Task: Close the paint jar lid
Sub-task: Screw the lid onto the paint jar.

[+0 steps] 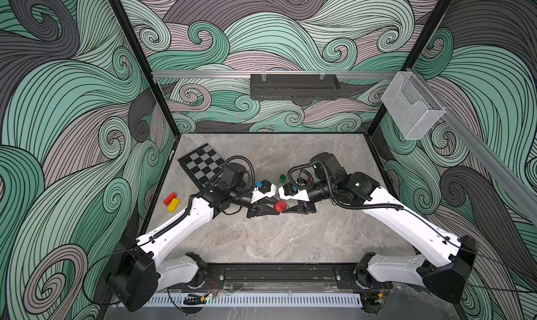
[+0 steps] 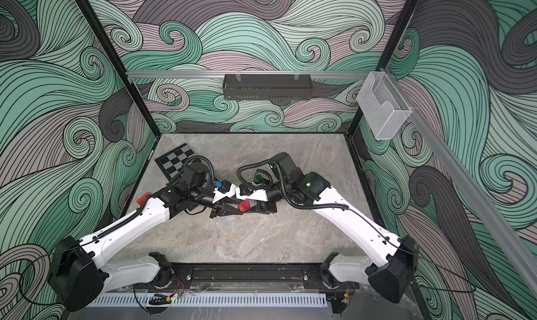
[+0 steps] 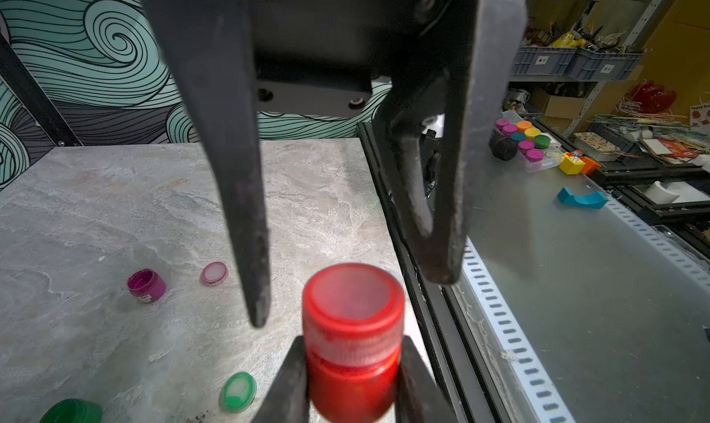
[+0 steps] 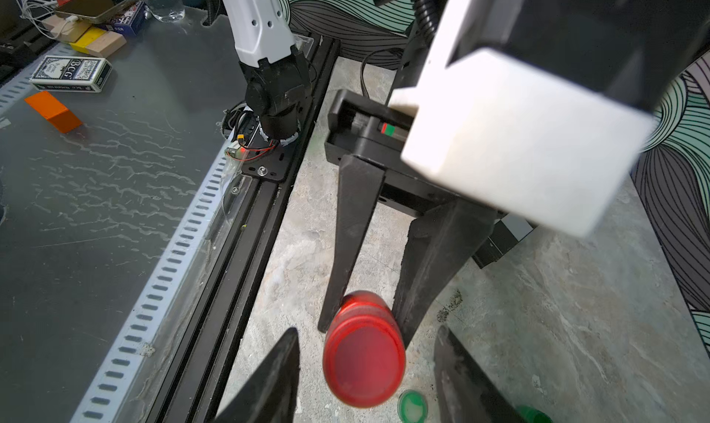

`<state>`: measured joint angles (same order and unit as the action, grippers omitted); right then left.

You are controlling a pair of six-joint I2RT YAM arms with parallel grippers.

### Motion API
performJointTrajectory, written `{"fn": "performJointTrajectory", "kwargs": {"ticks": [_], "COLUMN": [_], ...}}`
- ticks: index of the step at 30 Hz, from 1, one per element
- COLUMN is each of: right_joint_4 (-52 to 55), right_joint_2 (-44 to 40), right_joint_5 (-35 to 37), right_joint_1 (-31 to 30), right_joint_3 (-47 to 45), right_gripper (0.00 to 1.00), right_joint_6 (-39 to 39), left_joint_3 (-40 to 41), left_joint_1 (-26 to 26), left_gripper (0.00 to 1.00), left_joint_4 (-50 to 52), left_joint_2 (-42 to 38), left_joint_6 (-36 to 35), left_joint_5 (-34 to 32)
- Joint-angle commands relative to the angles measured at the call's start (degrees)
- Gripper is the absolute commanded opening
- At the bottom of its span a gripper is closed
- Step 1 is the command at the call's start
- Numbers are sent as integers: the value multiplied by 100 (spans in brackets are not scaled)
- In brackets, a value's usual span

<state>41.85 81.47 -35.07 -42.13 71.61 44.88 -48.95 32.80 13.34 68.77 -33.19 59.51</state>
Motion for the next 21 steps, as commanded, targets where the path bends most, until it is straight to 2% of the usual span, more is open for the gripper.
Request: {"fn": "performJointTrajectory", "kwargs": {"ticks": [1,10,21], "right_joint_4": [-10,2,87], "right_joint_2": [157,245,343], "right_joint_5": [-45,-39,25], "right_joint_1": [-23,-23,-23], "right_joint_3": [81,63,63], "right_gripper": [54,45,27], "right_joint_6": [249,228,214], "left_joint_3": [-178,-176,-150], "left_joint_1": [-19,-17,-19], "left_gripper": [14,14,14], "left_joint_4": [81,81,24], "left_joint_2": [-136,-153,-189], "left_joint_6": [-206,-205,-179], "left_joint_5": [37,5,-92]}}
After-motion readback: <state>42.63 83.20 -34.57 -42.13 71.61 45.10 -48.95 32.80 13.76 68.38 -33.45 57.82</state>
